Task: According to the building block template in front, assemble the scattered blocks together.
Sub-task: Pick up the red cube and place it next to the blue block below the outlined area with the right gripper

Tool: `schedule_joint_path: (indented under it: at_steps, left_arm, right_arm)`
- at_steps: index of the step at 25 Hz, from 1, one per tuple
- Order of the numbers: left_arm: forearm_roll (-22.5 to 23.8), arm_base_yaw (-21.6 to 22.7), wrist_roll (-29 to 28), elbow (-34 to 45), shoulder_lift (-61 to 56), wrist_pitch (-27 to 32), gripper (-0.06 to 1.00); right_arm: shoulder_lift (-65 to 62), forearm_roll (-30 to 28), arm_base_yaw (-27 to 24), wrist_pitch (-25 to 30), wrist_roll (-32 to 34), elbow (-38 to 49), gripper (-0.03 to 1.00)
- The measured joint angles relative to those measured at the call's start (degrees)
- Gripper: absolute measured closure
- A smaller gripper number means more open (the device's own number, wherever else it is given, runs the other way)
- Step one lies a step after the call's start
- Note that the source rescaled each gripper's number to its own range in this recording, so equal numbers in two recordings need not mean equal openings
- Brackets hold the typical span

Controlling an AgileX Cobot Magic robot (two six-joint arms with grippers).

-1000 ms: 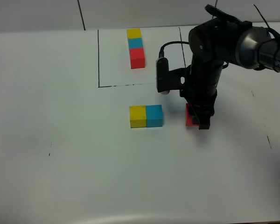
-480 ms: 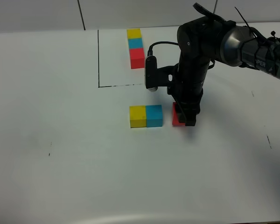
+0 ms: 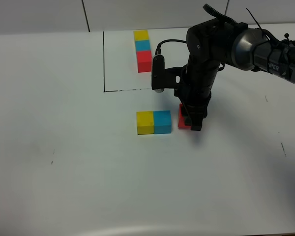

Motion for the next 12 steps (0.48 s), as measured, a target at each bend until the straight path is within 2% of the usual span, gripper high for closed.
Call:
schedule_joint_path:
  at_steps: [12]
  left_arm:
    - [0.0,0.0,0.0,0.0,0.0,0.0,0.28]
  right_arm:
    - [2.4,0.1,0.3,-0.1,0.1,0.0,0.96]
